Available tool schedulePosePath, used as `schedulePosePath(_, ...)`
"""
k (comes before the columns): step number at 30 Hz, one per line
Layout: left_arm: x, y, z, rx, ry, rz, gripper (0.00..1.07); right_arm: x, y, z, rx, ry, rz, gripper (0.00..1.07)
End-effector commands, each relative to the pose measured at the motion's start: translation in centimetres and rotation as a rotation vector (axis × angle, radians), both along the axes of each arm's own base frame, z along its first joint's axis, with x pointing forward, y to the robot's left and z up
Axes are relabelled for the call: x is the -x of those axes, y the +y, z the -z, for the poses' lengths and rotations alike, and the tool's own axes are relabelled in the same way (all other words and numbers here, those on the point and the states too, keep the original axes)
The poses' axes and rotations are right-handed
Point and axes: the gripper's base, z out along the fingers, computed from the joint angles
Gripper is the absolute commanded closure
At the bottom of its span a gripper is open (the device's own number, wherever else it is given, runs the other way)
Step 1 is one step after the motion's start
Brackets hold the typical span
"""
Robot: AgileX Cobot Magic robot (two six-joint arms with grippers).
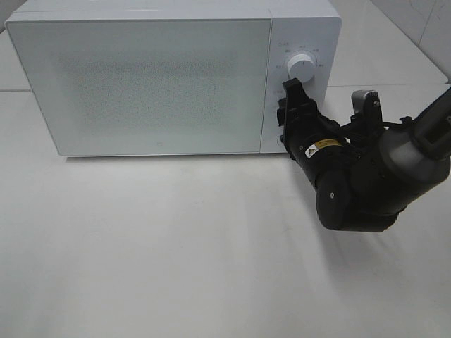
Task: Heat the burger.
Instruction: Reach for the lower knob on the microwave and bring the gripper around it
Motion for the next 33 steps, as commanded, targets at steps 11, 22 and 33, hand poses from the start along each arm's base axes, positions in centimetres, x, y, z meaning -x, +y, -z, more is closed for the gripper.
schedulePosePath(11, 0.4, 0.0, 0.0, 0.006, -0.022, -0.002, 0.07, -0.5, -0.2, -3.9, -0.177, -0.255, 0.091, 0.85)
schedulePosePath(22, 0.4, 0.0, 0.0, 0.006, -0.022, -0.002, 0.07, -1.5, 0.0, -4.8, -0.295, -0.294, 0.148, 0.85)
schedulePosePath(33, 0.4, 0.0, 0.0, 0.006, -0.022, -0.002, 0.07, -1.4, -0.7, -4.6, -0.463, -0.296, 0.220, 0.86)
